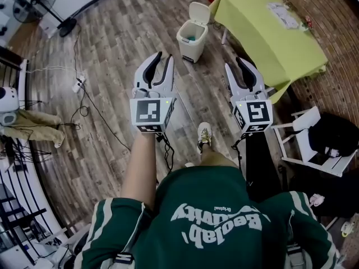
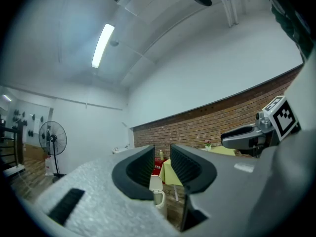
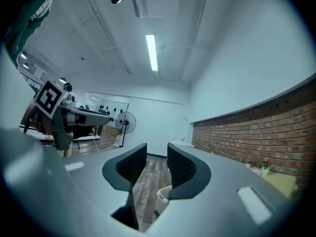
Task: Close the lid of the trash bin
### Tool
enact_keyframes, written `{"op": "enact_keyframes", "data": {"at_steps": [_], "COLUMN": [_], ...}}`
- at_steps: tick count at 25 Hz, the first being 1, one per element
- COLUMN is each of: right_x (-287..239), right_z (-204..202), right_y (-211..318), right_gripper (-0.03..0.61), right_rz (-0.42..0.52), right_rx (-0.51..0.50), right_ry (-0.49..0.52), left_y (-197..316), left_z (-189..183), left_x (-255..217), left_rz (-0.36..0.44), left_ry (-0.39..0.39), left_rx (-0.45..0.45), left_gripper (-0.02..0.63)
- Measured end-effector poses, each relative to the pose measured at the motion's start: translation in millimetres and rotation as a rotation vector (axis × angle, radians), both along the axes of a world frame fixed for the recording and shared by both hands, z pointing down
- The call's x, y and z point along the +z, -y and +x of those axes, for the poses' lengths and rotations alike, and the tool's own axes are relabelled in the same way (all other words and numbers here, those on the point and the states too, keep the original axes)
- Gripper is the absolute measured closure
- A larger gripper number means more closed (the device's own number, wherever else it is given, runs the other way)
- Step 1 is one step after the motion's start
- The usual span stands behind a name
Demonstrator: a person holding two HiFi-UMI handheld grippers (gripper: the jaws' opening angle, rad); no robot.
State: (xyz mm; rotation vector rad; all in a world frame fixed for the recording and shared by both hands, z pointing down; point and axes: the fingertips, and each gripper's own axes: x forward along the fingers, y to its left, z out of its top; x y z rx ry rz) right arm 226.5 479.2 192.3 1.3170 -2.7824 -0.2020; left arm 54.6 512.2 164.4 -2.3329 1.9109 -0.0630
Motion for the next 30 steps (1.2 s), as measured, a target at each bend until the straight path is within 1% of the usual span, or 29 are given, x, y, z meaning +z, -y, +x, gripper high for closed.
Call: {"op": "enact_keyframes", "data": {"at_steps": [9,14,16,18,23,30], "right_x": [11,9,8,11,22,29], "right_z": [-6,-16,-18,-20,-21,-21], "right_y": [116,178,198,215,250,282], "right_gripper": [0.436,0.434,0.435,0.434,0.433,0.43], "right_rz": [-0.02,-0.024,-0.025,-0.029,-0.047,-0.06], "right_rx": [-0.019,-0.045,-0.053,-0.059,-0.08,-0.1], "right_ry": [-0.001,0.001,0.005,0.009,0.014,0.025], "left_y": [110,166,186,202,238,268], "left_z": [-5,-10,-12,-14,-14,-12], "left_x": [9,11,13,17,23,29], "left_rz": [-0.016,-0.025,-0.029,-0.036,-0.05,-0.058], "left_ry": [0.008,-0.009,-0.021,-0.027,-0.015,-0.021], "left_rx": [-0.02,-0.037,-0.047,-0.055,-0.084,-0.102], "left_gripper": [0.505,0.506,0.52,0.523,0.523,0.518]}}
